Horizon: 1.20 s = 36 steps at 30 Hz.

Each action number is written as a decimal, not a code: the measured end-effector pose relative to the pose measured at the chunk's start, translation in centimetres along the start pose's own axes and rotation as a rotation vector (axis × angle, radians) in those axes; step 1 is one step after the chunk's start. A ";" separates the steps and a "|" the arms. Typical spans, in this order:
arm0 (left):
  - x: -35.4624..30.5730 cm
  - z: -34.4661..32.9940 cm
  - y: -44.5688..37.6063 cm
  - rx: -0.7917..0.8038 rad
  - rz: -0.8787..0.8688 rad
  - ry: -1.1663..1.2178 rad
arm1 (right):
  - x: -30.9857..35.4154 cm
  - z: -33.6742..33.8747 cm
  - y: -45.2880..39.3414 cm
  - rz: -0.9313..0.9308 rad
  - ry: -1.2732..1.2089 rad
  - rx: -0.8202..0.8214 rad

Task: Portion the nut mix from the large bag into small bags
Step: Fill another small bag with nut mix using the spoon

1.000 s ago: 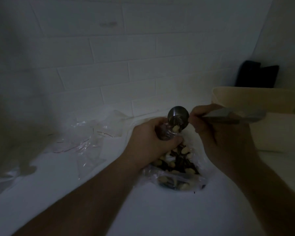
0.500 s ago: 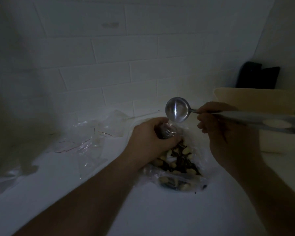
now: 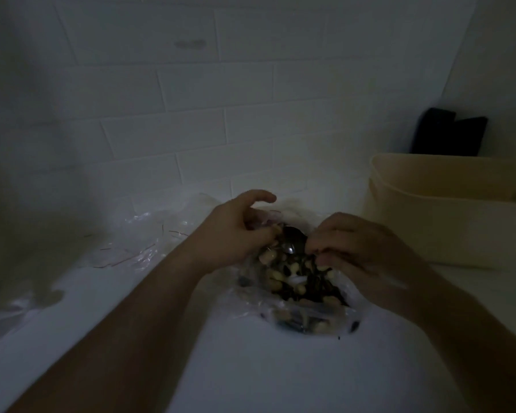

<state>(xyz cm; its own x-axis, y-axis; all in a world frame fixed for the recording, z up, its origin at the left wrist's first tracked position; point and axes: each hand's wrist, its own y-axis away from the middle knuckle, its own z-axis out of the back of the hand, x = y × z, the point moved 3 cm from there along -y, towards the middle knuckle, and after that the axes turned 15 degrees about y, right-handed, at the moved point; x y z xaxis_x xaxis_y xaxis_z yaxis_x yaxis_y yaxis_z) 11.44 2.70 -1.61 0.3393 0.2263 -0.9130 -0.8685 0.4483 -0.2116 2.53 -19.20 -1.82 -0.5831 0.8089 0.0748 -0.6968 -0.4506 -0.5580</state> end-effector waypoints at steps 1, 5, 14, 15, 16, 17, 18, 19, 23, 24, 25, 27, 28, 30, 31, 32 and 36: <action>0.1 0.0 0.0 0.008 0.000 0.074 | 0.0 -0.1 0.0 0.004 -0.002 0.052; 0.4 -0.1 -0.3 0.006 -0.063 0.166 | -0.3 0.1 0.2 -0.045 0.024 0.209; -0.8 -0.6 -0.6 -0.081 -0.100 0.626 | -1.0 -0.4 0.9 -0.147 0.048 0.346; -1.1 -0.9 -0.5 -0.077 -0.094 0.667 | -1.0 -0.2 0.6 -0.201 0.036 0.248; -1.3 -1.2 -0.4 -0.069 -0.086 0.699 | -0.9 0.2 0.3 -0.312 0.002 0.155; -1.4 -1.6 -0.2 -0.057 -0.081 0.724 | -0.9 0.5 0.1 -0.440 -0.083 0.060; -1.5 -2.0 -0.1 -0.049 -0.077 0.743 | -0.7 0.5 -0.2 -0.557 -0.219 -0.008; -1.5 -2.3 0.0 -0.039 -0.072 0.760 | -0.3 0.4 -0.4 -0.626 -0.338 -0.046; -1.4 -3.2 0.2 0.031 -0.028 0.872 | 1.8 -0.1 -1.1 -0.619 -0.525 -0.029; -1.5 -3.4 0.3 0.060 -0.011 0.909 | 2.0 -0.3 -1.1 -0.636 -0.559 -0.041; -1.5 -3.6 0.4 0.091 0.002 0.944 | 2.0 -0.3 -1.0 -0.655 -0.587 -0.054; -1.6 -3.9 0.5 0.115 0.036 0.942 | 2.1 -0.3 -0.9 -0.677 -0.659 -0.082; -1.6 -4.0 0.6 0.118 0.051 0.901 | 2.0 -0.3 -0.8 -0.686 -0.702 -0.093; -1.2 -4.2 0.6 0.134 0.053 0.757 | 1.9 -0.4 -0.7 -0.686 -0.775 -0.105; -1.2 -4.4 0.7 0.160 0.039 0.671 | 1.9 -0.5 -0.7 -0.691 -0.816 -0.111; -1.1 -4.6 0.8 0.195 0.025 0.614 | 1.9 -0.8 -0.7 -0.703 -0.883 -0.118; -1.2 -4.8 0.9 0.275 0.032 0.615 | 1.9 -1.5 -1.0 -0.778 -1.231 -0.107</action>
<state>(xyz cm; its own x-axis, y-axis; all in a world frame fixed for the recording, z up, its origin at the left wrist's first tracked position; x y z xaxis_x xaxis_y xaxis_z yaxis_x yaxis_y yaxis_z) 8.52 -1.36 -2.43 -0.0233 -0.2539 -0.9670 -0.7231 0.6722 -0.1591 2.70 -16.64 -2.39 -0.1012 -0.0230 0.9946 -0.9948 0.0148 -0.1009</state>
